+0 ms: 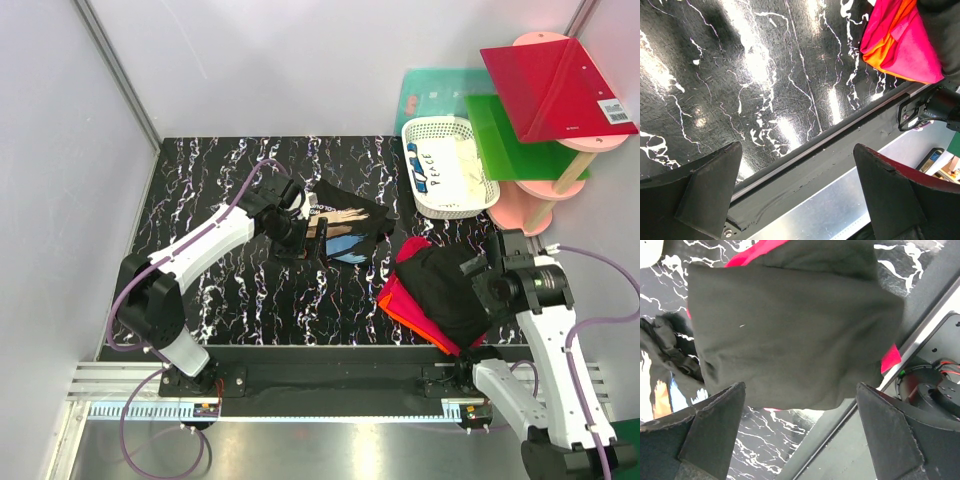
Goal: Fold and stack the t-shirts
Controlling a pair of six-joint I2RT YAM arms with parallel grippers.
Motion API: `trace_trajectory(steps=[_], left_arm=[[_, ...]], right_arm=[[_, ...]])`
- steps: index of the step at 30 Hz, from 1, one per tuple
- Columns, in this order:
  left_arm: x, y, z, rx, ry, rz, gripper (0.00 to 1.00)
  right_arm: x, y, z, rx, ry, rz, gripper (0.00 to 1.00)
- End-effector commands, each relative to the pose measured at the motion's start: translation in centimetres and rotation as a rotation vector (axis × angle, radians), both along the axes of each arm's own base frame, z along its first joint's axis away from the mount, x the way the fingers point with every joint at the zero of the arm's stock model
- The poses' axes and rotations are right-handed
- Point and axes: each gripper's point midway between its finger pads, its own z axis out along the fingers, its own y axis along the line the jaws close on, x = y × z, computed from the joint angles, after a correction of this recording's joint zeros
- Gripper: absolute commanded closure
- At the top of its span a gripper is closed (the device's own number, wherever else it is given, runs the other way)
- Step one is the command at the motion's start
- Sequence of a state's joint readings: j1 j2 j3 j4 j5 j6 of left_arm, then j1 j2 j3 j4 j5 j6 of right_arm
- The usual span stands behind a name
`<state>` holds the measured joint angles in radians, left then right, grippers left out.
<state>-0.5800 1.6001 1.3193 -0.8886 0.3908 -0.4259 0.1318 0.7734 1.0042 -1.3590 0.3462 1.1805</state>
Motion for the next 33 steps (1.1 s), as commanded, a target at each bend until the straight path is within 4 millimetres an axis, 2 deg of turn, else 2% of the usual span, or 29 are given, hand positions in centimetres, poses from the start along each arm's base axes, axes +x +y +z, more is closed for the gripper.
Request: trace_trajectory(steps=[1, 2, 4, 5, 7, 8, 9, 10, 11, 12, 13, 14, 15, 16, 17, 18, 19, 25, 29, 32, 33], left_arm=[[0.6, -1.2, 1.1, -0.059, -0.020, -0.015, 0.01], [0.7, -1.4, 1.1, -0.063, -0.017, -0.013, 0.01], [0.9, -2.3, 1.9, -0.097, -0.027, -0.021, 0.01], [1.1, -2.8, 2.2, -0.110, -0.033, -0.028, 0.01], [1.2, -5.0, 4.4, -0.176, -0.074, -0.082, 0.01], [1.3, -6.1, 4.6, -0.190, -0.074, -0.108, 0.01], [1.1, -8.2, 6.8, -0.234, -0.117, -0.161, 0.01], [0.8, -9.8, 6.5, -0.251, -0.096, -0.204, 0.01], [1.1, -11.5, 8.8, -0.298, -0.138, -0.239, 0.01], [-0.3, -13.4, 9.2, -0.320, -0.129, -0.293, 0.01], [-0.6, -14.9, 8.3, -0.325, -0.089, -0.313, 0.01], [-1.3, -16.9, 9.7, -0.359, -0.105, -0.349, 0.01], [-1.6, -17.9, 9.7, -0.371, -0.083, -0.360, 0.01], [-1.8, -19.1, 8.1, -0.360, -0.026, -0.354, 0.01], [-2.3, -20.4, 8.5, -0.371, -0.027, -0.368, 0.01], [-2.4, -20.9, 7.9, -0.365, -0.013, -0.370, 0.01], [-2.1, -21.4, 6.2, -0.334, 0.010, -0.350, 0.01], [-0.8, -22.1, 1.9, -0.256, 0.037, -0.318, 0.01], [0.3, -21.9, 0.3, -0.203, -0.007, -0.304, 0.01], [1.1, -22.5, -0.6, -0.194, -0.025, -0.301, 0.01], [1.1, -22.7, -1.5, -0.189, -0.001, -0.301, 0.01]], right_arm=[[-2.7, -0.6, 1.1, -0.042, 0.115, 0.048, 0.00], [-2.1, -0.5, 2.1, -0.043, 0.078, 0.054, 0.00], [-1.4, -0.8, 2.9, -0.069, 0.075, 0.072, 0.00], [-0.6, -0.8, 4.1, -0.072, 0.032, 0.080, 0.00], [0.2, -1.1, 5.0, -0.105, 0.033, 0.102, 0.00], [1.2, -1.0, 6.4, -0.109, -0.018, 0.111, 0.00], [1.7, -1.0, 6.9, -0.131, -0.031, 0.154, 0.00], [2.4, -1.0, 7.8, -0.142, -0.058, 0.161, 0.00], [3.0, -1.1, 8.4, -0.152, -0.081, 0.161, 0.00], [3.4, -1.2, 8.8, -0.171, -0.091, 0.189, 0.00], [3.9, -1.1, 9.2, -0.177, -0.100, 0.206, 0.00], [4.2, -1.1, 9.3, -0.184, -0.101, 0.212, 0.00], [4.3, -1.1, 9.3, -0.193, -0.094, 0.225, 0.00], [4.7, -0.9, 9.2, -0.189, -0.085, 0.243, 0.00], [4.8, -0.9, 9.1, -0.191, -0.078, 0.249, 0.00], [4.8, -0.8, 9.0, -0.191, -0.073, 0.258, 0.00], [4.8, -0.6, 8.6, -0.182, -0.062, 0.268, 0.00], [4.4, 0.1, 7.0, -0.144, -0.047, 0.294, 0.00], [4.1, 0.6, 6.5, -0.116, -0.058, 0.302, 0.00], [3.7, 0.8, 6.2, -0.102, -0.060, 0.302, 0.00], [3.6, 0.9, 6.2, -0.100, -0.064, 0.306, 0.00]])
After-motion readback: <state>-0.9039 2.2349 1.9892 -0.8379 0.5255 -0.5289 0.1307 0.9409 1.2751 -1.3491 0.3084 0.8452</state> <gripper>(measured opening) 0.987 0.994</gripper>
